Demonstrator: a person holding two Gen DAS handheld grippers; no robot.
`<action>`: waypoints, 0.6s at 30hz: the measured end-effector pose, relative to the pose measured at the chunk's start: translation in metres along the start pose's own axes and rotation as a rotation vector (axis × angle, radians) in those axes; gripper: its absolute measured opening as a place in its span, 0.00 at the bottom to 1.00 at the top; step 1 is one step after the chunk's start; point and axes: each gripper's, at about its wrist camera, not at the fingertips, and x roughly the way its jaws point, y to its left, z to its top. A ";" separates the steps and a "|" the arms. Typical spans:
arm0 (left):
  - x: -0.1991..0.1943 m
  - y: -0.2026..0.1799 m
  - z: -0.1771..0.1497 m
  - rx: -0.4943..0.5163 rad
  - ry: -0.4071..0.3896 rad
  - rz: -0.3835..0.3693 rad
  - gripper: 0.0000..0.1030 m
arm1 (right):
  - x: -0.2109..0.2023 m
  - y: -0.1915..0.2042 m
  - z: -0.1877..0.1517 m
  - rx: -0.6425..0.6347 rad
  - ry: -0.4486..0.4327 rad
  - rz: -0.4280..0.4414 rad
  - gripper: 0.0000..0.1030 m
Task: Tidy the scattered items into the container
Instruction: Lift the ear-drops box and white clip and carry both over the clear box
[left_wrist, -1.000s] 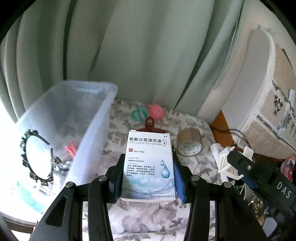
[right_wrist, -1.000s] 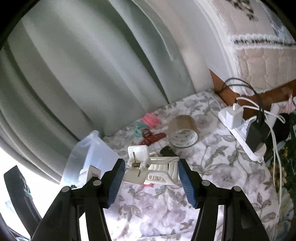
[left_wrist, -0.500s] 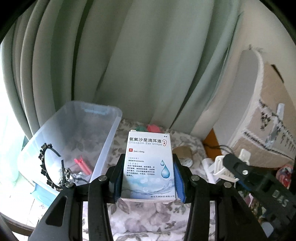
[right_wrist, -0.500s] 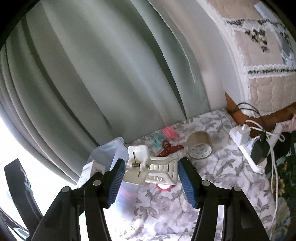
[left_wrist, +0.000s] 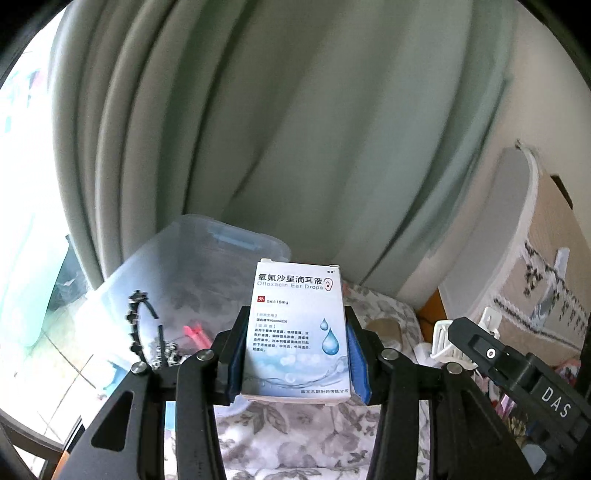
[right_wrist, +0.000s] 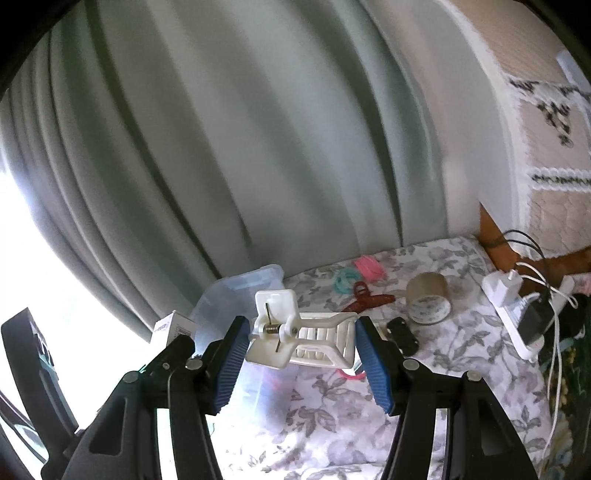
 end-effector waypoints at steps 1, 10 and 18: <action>-0.001 0.006 0.001 -0.011 -0.004 0.004 0.46 | 0.002 0.006 -0.001 -0.012 0.005 0.005 0.60; -0.006 0.065 0.007 -0.117 -0.031 0.055 0.46 | 0.027 0.052 -0.011 -0.100 0.060 0.045 0.60; -0.007 0.107 0.008 -0.184 -0.047 0.080 0.46 | 0.051 0.080 -0.018 -0.160 0.105 0.069 0.60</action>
